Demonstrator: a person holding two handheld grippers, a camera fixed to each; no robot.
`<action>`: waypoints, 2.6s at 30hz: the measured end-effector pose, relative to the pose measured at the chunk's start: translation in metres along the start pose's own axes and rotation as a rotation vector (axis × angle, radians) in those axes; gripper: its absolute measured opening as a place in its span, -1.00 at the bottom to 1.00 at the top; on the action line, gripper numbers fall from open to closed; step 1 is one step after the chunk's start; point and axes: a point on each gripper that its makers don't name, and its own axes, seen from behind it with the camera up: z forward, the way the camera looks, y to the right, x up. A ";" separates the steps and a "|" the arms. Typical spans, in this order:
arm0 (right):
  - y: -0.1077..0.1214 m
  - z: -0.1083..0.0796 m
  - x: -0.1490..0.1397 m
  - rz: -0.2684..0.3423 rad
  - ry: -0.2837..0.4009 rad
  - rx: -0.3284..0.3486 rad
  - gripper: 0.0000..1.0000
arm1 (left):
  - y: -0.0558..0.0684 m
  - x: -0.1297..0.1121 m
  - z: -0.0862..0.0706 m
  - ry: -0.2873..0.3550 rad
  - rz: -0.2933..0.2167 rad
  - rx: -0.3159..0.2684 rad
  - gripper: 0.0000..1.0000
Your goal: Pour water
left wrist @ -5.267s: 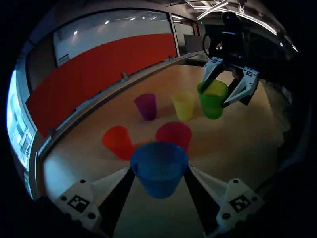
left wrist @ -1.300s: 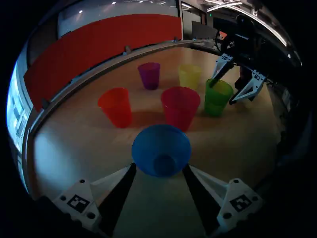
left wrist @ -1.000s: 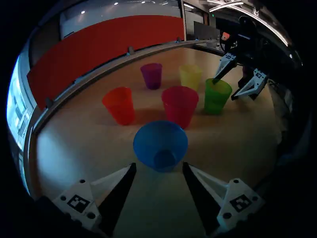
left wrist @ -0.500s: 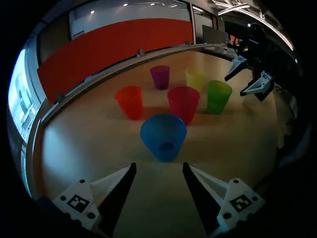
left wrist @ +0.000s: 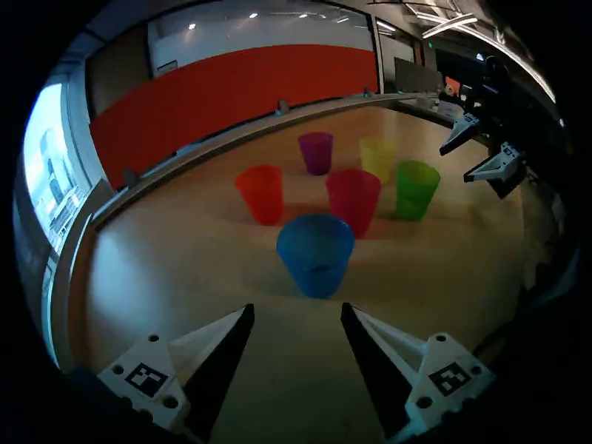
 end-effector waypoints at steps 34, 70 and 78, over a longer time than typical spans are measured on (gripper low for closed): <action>0.068 -0.027 0.021 0.397 0.190 -0.399 0.98 | -0.055 0.005 -0.021 0.181 -0.247 0.270 0.73; 0.129 -0.104 0.077 0.387 0.572 -0.794 0.97 | -0.092 0.092 -0.071 0.567 -0.349 0.482 0.73; 0.127 -0.114 0.083 0.335 0.594 -0.857 0.98 | -0.084 0.094 -0.071 0.604 -0.390 0.471 0.73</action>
